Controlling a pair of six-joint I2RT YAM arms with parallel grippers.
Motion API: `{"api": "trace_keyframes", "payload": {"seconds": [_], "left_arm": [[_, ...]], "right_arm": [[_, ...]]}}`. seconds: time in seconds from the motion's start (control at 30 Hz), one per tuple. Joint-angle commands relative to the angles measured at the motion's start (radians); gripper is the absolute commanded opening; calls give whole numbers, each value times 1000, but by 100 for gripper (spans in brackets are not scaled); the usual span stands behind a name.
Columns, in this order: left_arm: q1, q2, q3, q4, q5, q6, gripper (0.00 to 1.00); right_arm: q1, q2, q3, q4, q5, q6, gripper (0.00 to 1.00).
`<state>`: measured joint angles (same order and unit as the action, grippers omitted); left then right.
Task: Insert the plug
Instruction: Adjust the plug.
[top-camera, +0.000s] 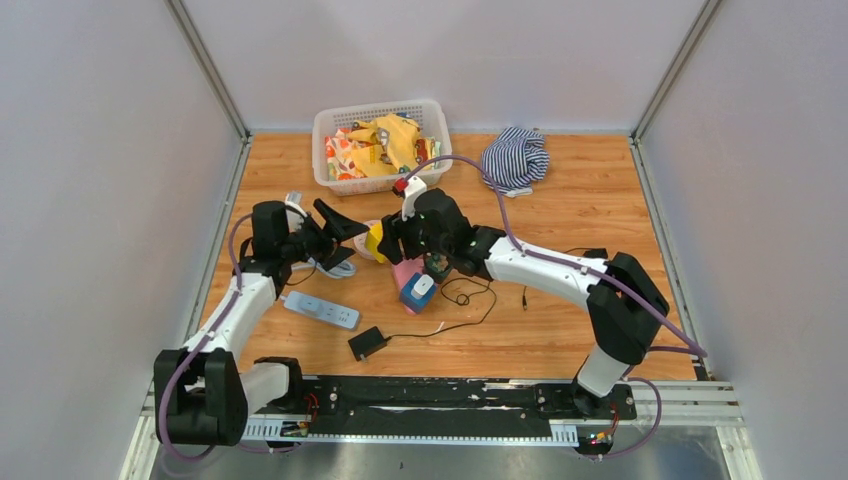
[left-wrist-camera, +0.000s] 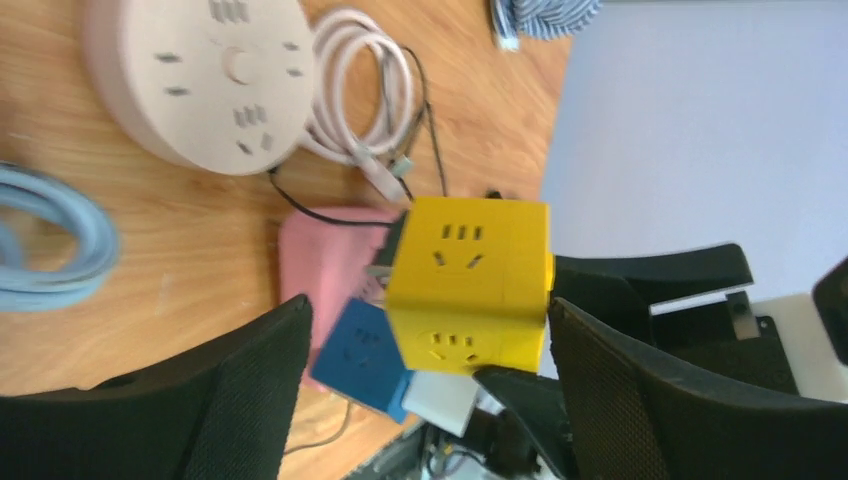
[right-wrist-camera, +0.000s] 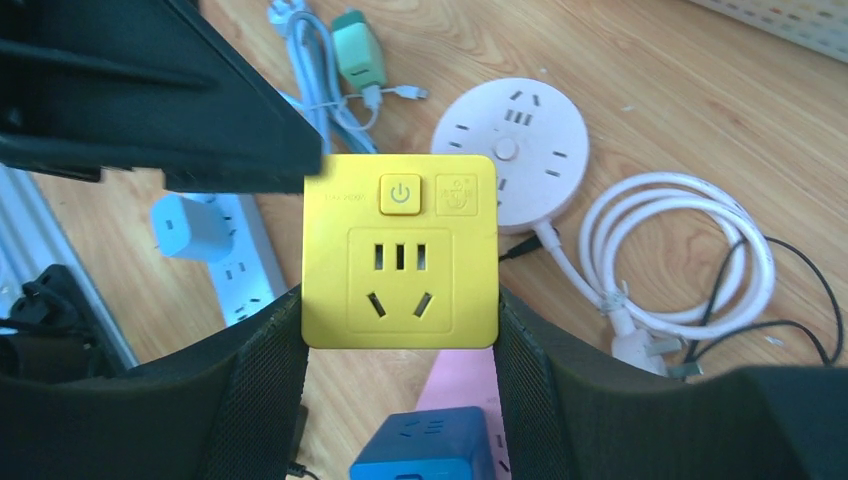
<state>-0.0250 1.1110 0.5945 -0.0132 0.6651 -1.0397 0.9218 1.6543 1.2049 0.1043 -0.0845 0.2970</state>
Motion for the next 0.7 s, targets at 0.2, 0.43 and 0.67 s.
{"api": "trace_keyframes", "payload": {"seconds": [0.2, 0.43, 0.67], "left_arm": [[67, -8, 212, -378, -296, 380, 100], [66, -39, 301, -552, -505, 532, 100], [66, -140, 225, -565, -640, 448, 100]], "right_arm": [[-1, 87, 75, -18, 142, -12, 0], [30, 165, 140, 0, 253, -11, 0], [42, 241, 207, 4, 311, 21, 0]]}}
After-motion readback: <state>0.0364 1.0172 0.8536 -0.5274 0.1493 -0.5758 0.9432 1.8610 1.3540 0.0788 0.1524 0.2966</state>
